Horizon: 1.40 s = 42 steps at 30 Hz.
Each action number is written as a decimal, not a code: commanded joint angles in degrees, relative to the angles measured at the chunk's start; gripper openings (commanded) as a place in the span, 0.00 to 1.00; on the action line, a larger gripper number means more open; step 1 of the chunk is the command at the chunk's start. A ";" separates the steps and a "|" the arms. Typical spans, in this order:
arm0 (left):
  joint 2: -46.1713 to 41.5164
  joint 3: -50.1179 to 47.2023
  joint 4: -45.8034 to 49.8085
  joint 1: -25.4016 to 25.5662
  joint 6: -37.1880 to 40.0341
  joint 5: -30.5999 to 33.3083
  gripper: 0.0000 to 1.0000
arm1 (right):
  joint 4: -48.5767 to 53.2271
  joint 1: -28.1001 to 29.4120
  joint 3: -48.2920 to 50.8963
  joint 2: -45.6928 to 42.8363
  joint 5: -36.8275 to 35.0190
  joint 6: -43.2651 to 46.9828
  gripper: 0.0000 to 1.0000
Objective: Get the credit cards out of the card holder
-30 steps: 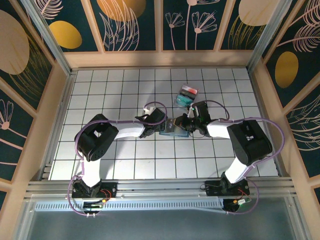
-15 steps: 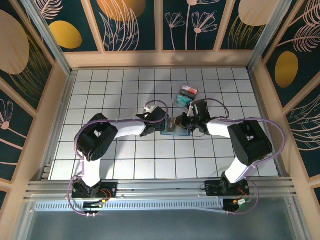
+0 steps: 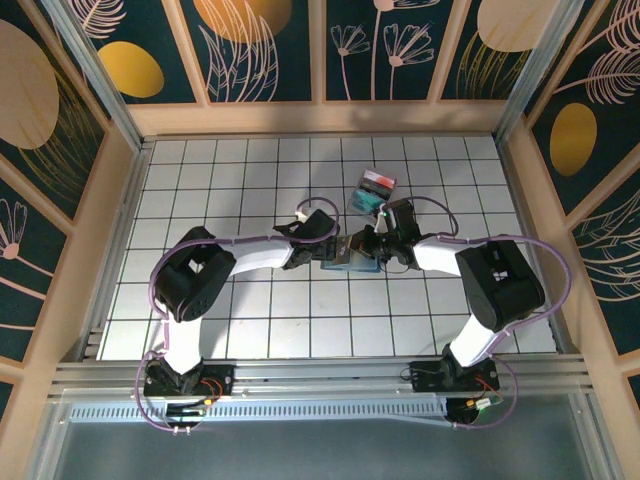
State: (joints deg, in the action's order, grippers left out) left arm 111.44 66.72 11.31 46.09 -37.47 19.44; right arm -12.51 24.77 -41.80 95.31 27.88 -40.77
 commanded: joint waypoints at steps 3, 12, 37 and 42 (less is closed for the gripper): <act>2.29 1.99 -0.15 0.21 1.44 -1.86 0.99 | 1.61 -0.33 -1.61 0.87 -1.25 1.48 0.06; -2.87 -0.40 -2.37 0.23 0.30 -1.94 0.99 | 1.70 -0.42 -1.35 0.84 -1.69 1.52 0.06; 2.25 -1.00 1.73 0.23 2.76 -4.43 0.99 | 1.70 -0.46 -1.17 -0.28 -1.52 1.41 0.07; 2.90 -0.98 2.83 0.23 2.49 -3.83 0.99 | 2.05 -0.60 -1.20 -0.82 -1.85 1.43 0.07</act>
State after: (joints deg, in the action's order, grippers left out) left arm 111.46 65.76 8.91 46.11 -35.97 14.13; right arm -11.68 24.60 -41.95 95.42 26.94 -40.38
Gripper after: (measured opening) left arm 0.989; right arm 0.067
